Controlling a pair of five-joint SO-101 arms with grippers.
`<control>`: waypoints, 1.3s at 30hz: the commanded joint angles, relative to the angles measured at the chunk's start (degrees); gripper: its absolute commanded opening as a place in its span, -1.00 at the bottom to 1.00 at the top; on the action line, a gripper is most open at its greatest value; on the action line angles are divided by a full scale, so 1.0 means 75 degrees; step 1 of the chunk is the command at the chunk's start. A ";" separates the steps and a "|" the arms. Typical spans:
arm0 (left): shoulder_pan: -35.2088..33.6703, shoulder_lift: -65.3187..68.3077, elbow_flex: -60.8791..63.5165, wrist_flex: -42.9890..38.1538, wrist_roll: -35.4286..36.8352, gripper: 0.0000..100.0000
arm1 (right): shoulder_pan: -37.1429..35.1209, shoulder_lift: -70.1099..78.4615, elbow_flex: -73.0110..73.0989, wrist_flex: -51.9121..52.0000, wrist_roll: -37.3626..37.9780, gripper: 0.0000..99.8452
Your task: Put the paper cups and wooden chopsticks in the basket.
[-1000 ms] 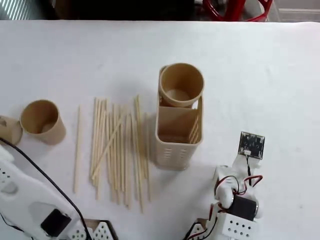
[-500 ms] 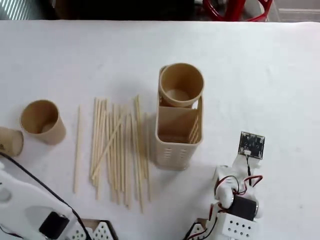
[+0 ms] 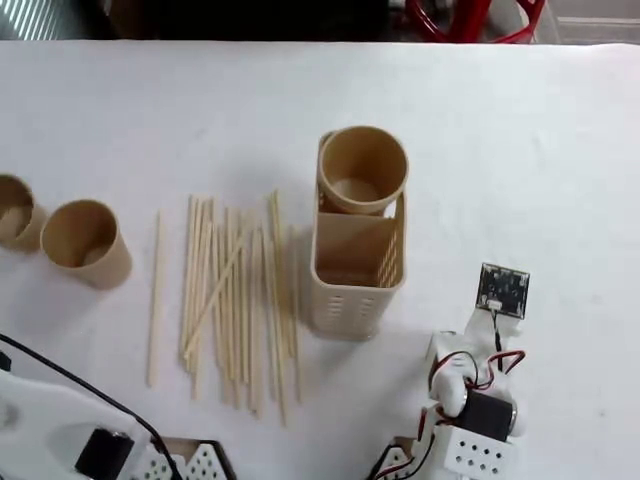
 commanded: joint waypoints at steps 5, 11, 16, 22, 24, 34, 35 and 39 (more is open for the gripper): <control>0.0123 -0.2667 0.0035 -0.0621 0.0938 -0.49 | 0.0041 -0.0053 0.0070 0.0041 0.0000 -0.96; 0.1002 -0.4026 0.0047 -0.0856 0.2333 -0.49 | 0.0041 -0.0053 0.0070 0.0041 0.0000 -0.96; 0.2596 -0.5234 0.0211 0.0070 0.2755 -0.49 | 0.0053 -0.0053 0.0070 0.0041 0.0000 -0.96; 0.5058 -0.7121 0.1981 -0.0012 0.3423 -0.49 | 0.0053 -0.0053 0.0070 0.0041 0.0000 -0.96; 0.5761 -0.7496 0.2766 -0.0445 0.3845 -0.49 | 0.0053 -0.0053 0.0070 0.0041 0.0000 -0.96; 0.6675 -0.7156 0.5779 -0.2825 0.4560 -0.50 | 0.0053 -0.0053 0.0070 0.0041 0.0000 -0.96; 0.6675 -0.7144 0.5884 -0.2895 0.4536 -0.50 | 0.0053 -0.0053 0.0070 0.0041 0.0000 -0.96; 0.6699 -0.7062 0.6201 -0.3118 0.4560 -0.50 | 0.0053 -0.0053 0.0070 0.0041 0.0000 -0.96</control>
